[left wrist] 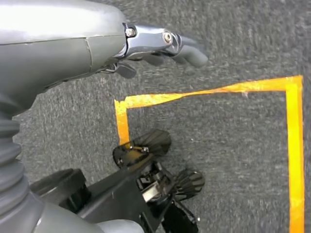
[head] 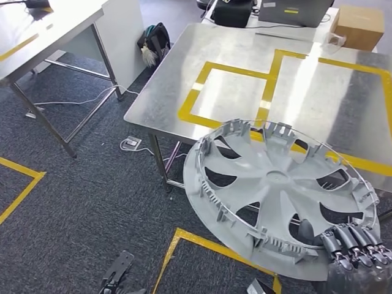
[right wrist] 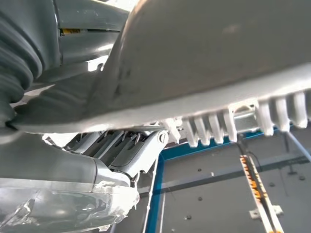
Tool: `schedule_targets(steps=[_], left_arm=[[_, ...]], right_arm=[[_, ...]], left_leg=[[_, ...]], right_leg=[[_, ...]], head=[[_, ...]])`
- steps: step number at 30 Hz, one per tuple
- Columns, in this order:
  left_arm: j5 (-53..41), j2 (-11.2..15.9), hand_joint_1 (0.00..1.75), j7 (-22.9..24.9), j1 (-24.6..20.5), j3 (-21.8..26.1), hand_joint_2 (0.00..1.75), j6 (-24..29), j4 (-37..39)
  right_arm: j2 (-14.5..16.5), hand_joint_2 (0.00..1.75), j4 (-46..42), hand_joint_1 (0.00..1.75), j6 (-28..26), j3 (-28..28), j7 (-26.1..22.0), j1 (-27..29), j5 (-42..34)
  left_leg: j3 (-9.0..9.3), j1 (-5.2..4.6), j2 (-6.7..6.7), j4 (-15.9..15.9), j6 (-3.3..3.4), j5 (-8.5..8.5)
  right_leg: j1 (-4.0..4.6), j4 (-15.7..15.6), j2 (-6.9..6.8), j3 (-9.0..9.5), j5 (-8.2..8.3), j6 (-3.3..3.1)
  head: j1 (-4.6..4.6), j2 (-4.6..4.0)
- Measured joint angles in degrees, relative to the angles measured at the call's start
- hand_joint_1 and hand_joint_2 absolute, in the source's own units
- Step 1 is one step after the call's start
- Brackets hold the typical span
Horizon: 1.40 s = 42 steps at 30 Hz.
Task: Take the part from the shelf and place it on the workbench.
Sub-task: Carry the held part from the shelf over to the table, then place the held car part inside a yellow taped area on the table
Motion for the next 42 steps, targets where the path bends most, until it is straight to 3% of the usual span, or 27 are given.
schedule_targets(steps=[42], left_arm=[[0.0,0.0,0.0,0.0,0.0,0.0,1.75,0.0,0.0]], right_arm=[[0.0,1.75,0.0,1.75,0.0,0.0,0.0,0.0,0.0]], left_leg=[[0.0,0.0,0.0,0.0,0.0,0.0]], right_leg=[[0.0,0.0,0.0,0.0,0.0,0.0]], head=[[0.0,0.0]])
